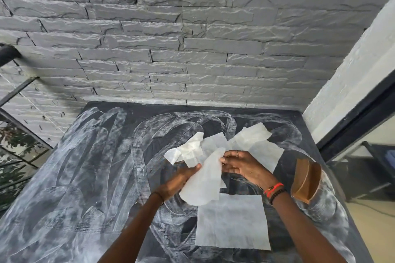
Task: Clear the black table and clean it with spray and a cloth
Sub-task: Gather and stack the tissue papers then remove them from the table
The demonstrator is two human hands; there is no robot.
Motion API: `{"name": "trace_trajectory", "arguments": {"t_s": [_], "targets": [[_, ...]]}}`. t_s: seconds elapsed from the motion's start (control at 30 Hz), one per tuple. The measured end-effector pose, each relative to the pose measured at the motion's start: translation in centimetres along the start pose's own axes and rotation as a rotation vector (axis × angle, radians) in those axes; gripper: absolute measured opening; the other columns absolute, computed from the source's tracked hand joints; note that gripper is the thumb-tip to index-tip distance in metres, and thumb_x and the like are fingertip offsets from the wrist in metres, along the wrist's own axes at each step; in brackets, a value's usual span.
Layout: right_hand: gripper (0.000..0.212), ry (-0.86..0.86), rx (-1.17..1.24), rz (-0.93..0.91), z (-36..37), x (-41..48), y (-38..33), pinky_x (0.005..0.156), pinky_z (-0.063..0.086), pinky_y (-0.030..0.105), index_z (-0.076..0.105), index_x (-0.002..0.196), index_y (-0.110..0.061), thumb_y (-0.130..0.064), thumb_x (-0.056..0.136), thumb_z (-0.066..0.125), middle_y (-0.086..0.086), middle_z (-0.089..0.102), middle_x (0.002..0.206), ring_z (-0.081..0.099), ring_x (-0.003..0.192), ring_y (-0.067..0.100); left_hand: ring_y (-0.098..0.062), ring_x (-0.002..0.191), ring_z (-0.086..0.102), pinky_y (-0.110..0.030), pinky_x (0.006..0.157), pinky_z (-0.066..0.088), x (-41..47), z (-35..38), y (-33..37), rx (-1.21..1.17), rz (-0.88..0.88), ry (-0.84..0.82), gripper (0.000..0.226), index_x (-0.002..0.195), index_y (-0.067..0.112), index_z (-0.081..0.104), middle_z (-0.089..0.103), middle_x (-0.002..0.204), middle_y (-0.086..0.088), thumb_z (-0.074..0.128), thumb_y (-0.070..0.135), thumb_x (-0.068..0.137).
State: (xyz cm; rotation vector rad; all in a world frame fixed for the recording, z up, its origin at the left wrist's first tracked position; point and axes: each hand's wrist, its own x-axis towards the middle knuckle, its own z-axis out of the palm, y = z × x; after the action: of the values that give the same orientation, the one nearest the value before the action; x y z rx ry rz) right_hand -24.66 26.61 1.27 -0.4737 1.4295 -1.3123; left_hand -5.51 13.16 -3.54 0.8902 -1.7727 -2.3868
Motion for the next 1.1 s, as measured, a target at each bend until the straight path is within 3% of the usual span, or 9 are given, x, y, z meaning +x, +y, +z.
{"name": "trace_trajectory", "arguments": {"t_s": [0.1,0.23,0.37,0.47,0.6,0.7,0.8,0.97,1.1], "targets": [[0.007,0.099,0.063,0.03,-1.0,-0.9,0.9,0.074,0.057,0.027,0.064,0.094,-0.005,-0.006,0.087,0.062,0.01,0.073,0.085,0.071,0.075,0.019,-0.006,0.1,0.065,-0.022,0.092,0.049,0.0,0.5,-1.1,0.0,0.004,0.116,0.063,0.095,0.016,0.075,0.072,0.1,0.01,0.082,0.061,0.052],[0.029,0.035,0.011,0.146,-1.9,-2.6,2.7,0.093,0.051,0.035,0.062,0.112,-0.009,-0.022,0.086,0.067,0.009,0.07,0.109,0.067,0.102,0.02,-0.012,0.107,0.06,-0.014,0.081,0.047,-0.1,2.4,-1.3,-0.133,-0.042,0.144,0.016,0.1,0.013,0.071,0.073,0.094,0.012,0.064,0.02,0.088],[0.025,0.066,0.077,0.183,-1.4,-3.6,4.5,0.091,0.052,0.037,0.066,0.103,-0.013,-0.022,0.081,0.071,0.011,0.071,0.105,0.068,0.098,0.022,-0.018,0.099,0.064,-0.031,0.091,0.046,-0.4,3.9,-1.1,-0.181,-0.067,0.131,0.022,0.103,0.007,0.072,0.071,0.109,-0.009,0.063,0.022,0.088],[0.011,0.167,0.16,0.113,-1.1,-3.7,4.9,0.084,0.054,0.032,0.065,0.092,-0.014,-0.014,0.082,0.07,0.005,0.073,0.093,0.069,0.085,0.016,-0.012,0.081,0.067,-0.023,0.074,0.052,-0.7,4.9,-0.9,-0.148,-0.044,0.112,0.018,0.092,0.006,0.07,0.074,0.089,-0.002,0.065,0.021,0.085],[0.009,0.228,0.083,0.028,-1.2,-4.0,4.0,0.077,0.053,0.026,0.063,0.091,-0.01,-0.011,0.083,0.068,0.003,0.07,0.089,0.065,0.082,0.014,-0.021,0.089,0.064,-0.032,0.08,0.05,-0.5,4.9,-1.2,0.014,-0.003,0.088,0.044,0.1,-0.005,0.067,0.07,0.101,-0.013,0.07,0.035,0.082],[0.008,0.229,0.021,0.01,-1.6,-4.0,3.0,0.068,0.054,0.024,0.065,0.088,-0.006,-0.008,0.082,0.069,0.008,0.068,0.081,0.065,0.071,0.015,-0.013,0.091,0.061,-0.017,0.074,0.051,-0.1,5.1,-1.1,0.108,0.123,0.236,0.02,0.106,0.002,0.066,0.067,0.103,-0.005,0.062,0.015,0.091],[0.009,0.334,-0.008,0.03,-1.7,-3.5,2.2,0.054,0.053,0.022,0.061,0.083,-0.005,-0.003,0.081,0.07,0.009,0.059,0.067,0.059,0.049,0.01,-0.015,0.088,0.062,-0.028,0.071,0.053,0.3,5.3,-0.2,0.152,0.334,0.428,0.013,0.084,0.016,0.065,0.068,0.093,0.001,0.064,0.003,0.087],[0.01,0.388,-0.024,0.031,-1.6,-3.1,1.6,0.052,0.053,0.022,0.06,0.084,-0.001,-0.002,0.081,0.069,0.013,0.059,0.065,0.059,0.044,0.011,-0.008,0.067,0.059,-0.014,0.061,0.044,0.6,8.2,0.5,0.384,0.358,0.235,0.024,0.073,0.018,0.059,0.065,0.08,0.0,0.082,0.013,0.072],[0.011,0.389,-0.02,0.032,-1.0,-3.2,1.4,0.053,0.052,0.024,0.06,0.078,-0.002,-0.002,0.08,0.071,0.011,0.059,0.06,0.058,0.045,0.014,-0.007,0.068,0.053,-0.01,0.064,0.042,0.9,10.0,-0.2,0.639,0.364,0.26,0.035,0.08,0.017,0.057,0.053,0.084,0.004,0.083,0.036,0.068]]}}
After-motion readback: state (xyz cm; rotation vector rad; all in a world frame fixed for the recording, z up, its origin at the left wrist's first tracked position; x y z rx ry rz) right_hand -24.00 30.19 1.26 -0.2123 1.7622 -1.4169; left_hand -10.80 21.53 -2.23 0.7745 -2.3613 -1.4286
